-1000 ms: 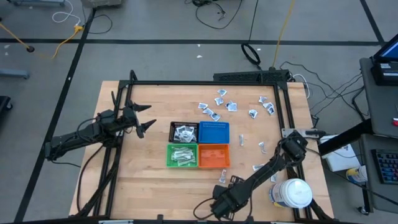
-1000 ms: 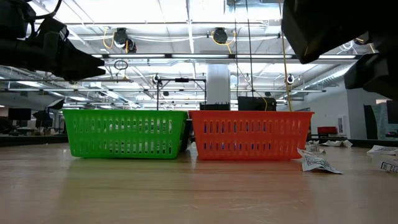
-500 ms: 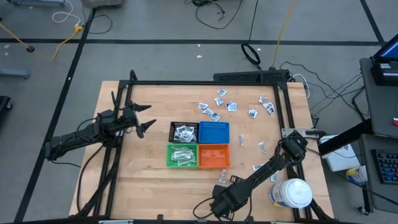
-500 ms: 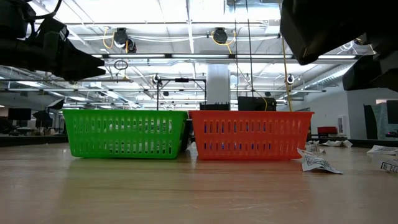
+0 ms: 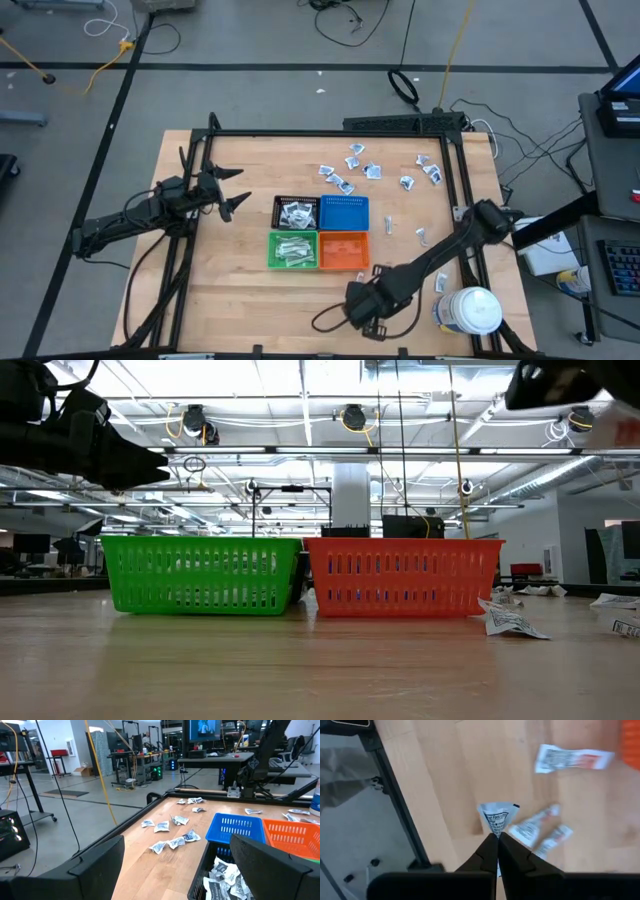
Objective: Pick & Place First Aid Supplies
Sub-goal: Put the ointment pack into the orange bin
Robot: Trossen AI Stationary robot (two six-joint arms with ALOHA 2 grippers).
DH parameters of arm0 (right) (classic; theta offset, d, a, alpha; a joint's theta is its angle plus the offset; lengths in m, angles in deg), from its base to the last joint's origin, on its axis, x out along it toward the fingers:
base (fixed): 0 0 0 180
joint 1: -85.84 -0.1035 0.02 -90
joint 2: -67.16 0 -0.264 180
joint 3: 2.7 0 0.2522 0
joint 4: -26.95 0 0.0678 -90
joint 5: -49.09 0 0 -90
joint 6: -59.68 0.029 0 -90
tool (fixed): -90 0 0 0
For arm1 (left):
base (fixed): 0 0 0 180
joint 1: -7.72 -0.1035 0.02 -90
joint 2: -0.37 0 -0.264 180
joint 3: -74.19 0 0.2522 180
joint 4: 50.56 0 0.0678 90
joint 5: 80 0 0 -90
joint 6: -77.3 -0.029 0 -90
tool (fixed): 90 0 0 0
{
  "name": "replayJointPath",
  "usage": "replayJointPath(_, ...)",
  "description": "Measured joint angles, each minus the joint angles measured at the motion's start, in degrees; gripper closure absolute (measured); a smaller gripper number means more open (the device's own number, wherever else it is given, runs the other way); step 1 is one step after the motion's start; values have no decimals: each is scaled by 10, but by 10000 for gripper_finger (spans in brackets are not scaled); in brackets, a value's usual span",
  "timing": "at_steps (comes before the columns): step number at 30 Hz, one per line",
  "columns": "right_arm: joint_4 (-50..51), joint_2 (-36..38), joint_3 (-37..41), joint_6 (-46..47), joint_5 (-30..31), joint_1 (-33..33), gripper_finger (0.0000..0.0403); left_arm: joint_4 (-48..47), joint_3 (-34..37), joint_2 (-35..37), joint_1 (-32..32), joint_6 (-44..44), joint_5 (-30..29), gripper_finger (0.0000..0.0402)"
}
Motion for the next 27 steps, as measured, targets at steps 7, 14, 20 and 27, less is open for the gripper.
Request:
replayJointPath(7,43,38,0,-40,0,25,402,0,0,0,0,0,0,36)
replayJointPath(14,40,38,0,-107,1,88,402,0,0,0,0,0,0,37)
replayJointPath(20,40,37,0,-176,2,168,403,0,0,0,0,0,0,36)
replayJointPath(27,40,37,0,-239,2,254,403,0,0,0,0,0,0,37)
